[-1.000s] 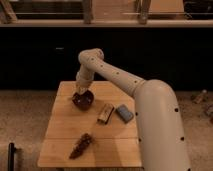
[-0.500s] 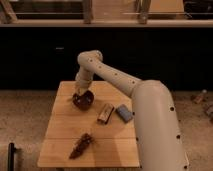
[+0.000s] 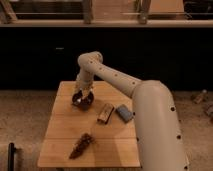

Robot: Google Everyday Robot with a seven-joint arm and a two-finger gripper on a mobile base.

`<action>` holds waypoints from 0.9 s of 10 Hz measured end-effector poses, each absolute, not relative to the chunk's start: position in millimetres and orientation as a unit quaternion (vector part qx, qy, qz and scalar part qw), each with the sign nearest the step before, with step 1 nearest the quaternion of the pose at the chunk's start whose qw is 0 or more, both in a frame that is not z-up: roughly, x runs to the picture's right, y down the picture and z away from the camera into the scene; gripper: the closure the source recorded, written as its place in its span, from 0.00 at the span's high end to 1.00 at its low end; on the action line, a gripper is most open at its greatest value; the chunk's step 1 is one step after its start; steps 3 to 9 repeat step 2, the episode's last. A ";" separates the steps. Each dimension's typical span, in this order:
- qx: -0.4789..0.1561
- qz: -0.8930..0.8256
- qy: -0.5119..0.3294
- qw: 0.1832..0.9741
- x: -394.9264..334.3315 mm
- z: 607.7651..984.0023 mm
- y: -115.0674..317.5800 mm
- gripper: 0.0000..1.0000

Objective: Place fork in purple bowl

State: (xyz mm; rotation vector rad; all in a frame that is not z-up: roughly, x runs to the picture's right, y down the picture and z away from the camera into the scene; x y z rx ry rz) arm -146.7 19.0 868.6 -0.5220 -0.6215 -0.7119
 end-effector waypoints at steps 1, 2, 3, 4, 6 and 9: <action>-0.249 -0.337 -0.293 0.859 -144.8 868.7 19.0 0.80; -0.247 -0.335 -0.291 0.862 -142.1 868.6 18.6 0.80; -0.247 -0.335 -0.291 0.862 -142.1 868.6 18.6 0.80; -0.247 -0.335 -0.291 0.862 -142.1 868.6 18.6 0.80; -0.247 -0.335 -0.291 0.862 -142.1 868.6 18.6 0.80; -0.247 -0.335 -0.291 0.862 -142.1 868.6 18.6 0.80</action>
